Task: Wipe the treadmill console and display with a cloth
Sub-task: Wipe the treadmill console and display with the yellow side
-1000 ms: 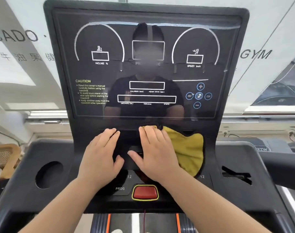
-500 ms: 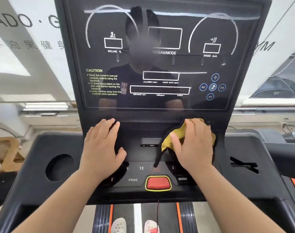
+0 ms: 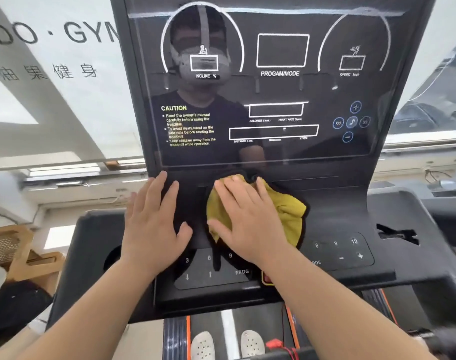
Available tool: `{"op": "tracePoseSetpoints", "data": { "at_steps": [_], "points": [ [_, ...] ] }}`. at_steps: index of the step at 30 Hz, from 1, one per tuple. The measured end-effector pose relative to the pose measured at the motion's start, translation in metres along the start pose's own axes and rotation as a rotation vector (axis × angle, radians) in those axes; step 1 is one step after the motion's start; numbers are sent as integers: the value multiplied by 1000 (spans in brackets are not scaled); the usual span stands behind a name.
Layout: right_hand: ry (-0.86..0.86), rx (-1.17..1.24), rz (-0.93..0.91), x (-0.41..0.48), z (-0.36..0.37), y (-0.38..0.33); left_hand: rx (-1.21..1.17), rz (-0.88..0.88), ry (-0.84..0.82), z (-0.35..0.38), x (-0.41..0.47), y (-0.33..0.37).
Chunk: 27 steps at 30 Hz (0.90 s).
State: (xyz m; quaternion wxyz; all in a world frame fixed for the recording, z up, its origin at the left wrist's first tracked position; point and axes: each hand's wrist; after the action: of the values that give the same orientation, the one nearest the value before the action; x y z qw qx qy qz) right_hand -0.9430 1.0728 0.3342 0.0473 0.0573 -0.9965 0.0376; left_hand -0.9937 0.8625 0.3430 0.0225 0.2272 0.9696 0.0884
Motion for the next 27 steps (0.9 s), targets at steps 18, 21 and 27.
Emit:
{"op": "tracePoseSetpoints", "data": {
  "at_steps": [18,21,27],
  "points": [
    [-43,-46,40,38,20,-66,-263,104,-2,-17,-2,-48],
    [64,-65,201,58,10,-51,-341,127,-9,-22,4,-49],
    [258,-139,332,111,-41,1,-430,138,53,-34,24,-47]
  ]
}}
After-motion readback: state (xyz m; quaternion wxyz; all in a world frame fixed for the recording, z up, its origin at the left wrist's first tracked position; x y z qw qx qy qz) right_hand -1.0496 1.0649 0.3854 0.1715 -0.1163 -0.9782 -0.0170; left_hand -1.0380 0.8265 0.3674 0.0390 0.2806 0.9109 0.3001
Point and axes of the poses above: each hand's wrist, its own x-axis towards the middle knuckle, its own z-axis out of the palm, y = z × x, and after that the axes turned 12 degrees about -y, right-handed
